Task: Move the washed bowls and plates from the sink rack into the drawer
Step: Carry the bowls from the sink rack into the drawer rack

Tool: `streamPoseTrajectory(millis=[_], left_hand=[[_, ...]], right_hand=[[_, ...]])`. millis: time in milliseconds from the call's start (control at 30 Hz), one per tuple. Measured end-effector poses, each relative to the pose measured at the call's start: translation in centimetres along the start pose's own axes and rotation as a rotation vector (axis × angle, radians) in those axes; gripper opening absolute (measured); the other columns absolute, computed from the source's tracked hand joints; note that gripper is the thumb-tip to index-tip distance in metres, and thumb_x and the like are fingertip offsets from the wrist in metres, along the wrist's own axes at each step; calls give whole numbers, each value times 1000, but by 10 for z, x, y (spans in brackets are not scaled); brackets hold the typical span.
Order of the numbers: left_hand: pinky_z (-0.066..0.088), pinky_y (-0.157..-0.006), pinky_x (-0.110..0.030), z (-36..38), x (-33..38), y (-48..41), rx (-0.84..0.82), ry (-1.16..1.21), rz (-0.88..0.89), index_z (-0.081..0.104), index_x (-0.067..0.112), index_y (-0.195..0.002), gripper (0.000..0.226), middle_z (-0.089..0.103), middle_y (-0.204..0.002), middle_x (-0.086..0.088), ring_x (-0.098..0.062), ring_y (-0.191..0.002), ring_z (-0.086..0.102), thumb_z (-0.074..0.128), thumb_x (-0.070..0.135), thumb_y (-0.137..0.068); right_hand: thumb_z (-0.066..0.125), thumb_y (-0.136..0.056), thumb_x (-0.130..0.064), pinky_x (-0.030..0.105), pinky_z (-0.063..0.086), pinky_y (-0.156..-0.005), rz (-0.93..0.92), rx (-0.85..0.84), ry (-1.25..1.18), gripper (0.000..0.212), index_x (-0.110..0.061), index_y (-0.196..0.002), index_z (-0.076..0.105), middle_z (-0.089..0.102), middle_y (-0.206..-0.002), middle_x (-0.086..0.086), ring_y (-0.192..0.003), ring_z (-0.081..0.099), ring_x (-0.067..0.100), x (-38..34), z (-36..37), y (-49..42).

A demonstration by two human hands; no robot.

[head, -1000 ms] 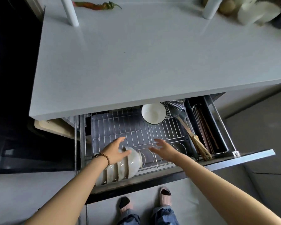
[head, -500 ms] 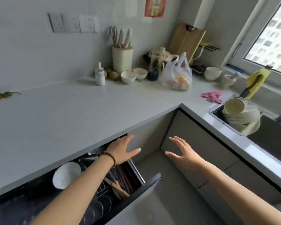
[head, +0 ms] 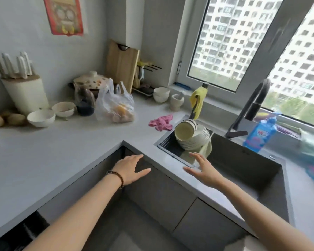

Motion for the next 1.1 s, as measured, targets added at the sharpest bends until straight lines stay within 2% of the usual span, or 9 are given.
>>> streamPoseTrajectory(millis=[233,400,500,633,767,833,967,1100], left_hand=[[30,-112,-38,25,20,-173,-83,1,85,24,23,-145,75,31,-152,2,-18,-138,30,39,66,-85],[34,-109,-39,40,22,-277,-145,52,65,23,23,-146,79,31,-152,1,-18,-137,33,40,69,-83],[37,-108,-40,54,23,-323,-180,109,41,18,23,-147,84,29,-153,1,-19,-136,34,39,71,-81],[37,-107,-43,65,36,-369,-170,112,65,10,25,-148,86,23,-155,0,-20,-138,32,37,72,-81],[36,-108,-41,78,50,-402,-151,193,53,8,24,-149,87,17,-157,0,-20,-140,29,42,68,-82],[35,-109,-40,85,56,-414,-152,219,45,9,23,-148,86,17,-157,-1,-20,-140,28,43,67,-83],[33,-110,-40,89,59,-435,-122,230,14,11,21,-148,87,18,-157,-2,-20,-142,24,41,69,-82],[34,-109,-42,96,62,-447,-136,215,23,14,22,-147,85,26,-154,-4,-23,-140,27,43,68,-82]], right_hand=[[62,-87,-54,37,25,-120,125,33,-8,80,-24,-152,27,25,-160,3,-146,28,19,72,-38,-115],[66,-86,-50,34,24,-118,225,75,-64,80,-18,-150,31,33,-156,8,-144,31,19,111,-63,-197],[69,-86,-45,35,22,-118,266,84,-101,81,-17,-151,30,31,-157,8,-145,28,20,131,-71,-236],[69,-85,-48,35,24,-118,222,72,-35,81,-22,-151,29,31,-157,4,-145,29,19,144,-76,-282],[67,-85,-51,43,28,-118,165,36,31,81,-28,-151,27,28,-159,0,-144,31,19,154,-66,-320],[67,-83,-54,45,28,-118,155,69,54,85,-29,-152,24,26,-160,-1,-145,29,21,162,-64,-333],[65,-84,-55,47,20,-121,132,119,94,87,-28,-153,20,24,-161,1,-147,23,23,175,-65,-352],[60,-86,-60,44,0,-122,108,107,206,88,-30,-155,13,26,-161,0,-148,23,22,179,-61,-366]])
Point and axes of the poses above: each hand's wrist, its own y-axis away from the middle knuckle, its own z-axis out of the palm, x = y × z, the point moved 9 cm from there along -y, towards the middle knuckle
